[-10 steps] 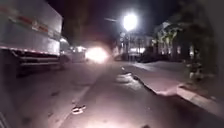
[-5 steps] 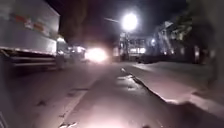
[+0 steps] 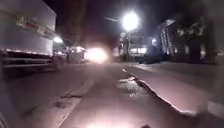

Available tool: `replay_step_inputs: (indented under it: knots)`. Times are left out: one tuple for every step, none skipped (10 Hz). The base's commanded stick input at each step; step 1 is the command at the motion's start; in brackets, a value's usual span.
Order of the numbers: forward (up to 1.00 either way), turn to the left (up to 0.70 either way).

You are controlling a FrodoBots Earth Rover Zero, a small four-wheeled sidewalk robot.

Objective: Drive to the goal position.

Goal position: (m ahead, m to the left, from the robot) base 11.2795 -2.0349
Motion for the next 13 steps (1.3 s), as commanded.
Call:
replay_step_inputs:
  knots:
    - [0.7, 0.01]
    - [0.7, 0.01]
    - [0.7, 0.01]
    - [0.7, 0.01]
    - [0.7, 0.01]
    - [0.7, 0.01]
    - [0.7, 0.01]
    - [0.7, 0.01]
    - [0.7, 0.01]
    - [0.7, 0.01]
    - [0.7, 0.01]
    - [0.7, 0.01]
    - [0.7, 0.01]
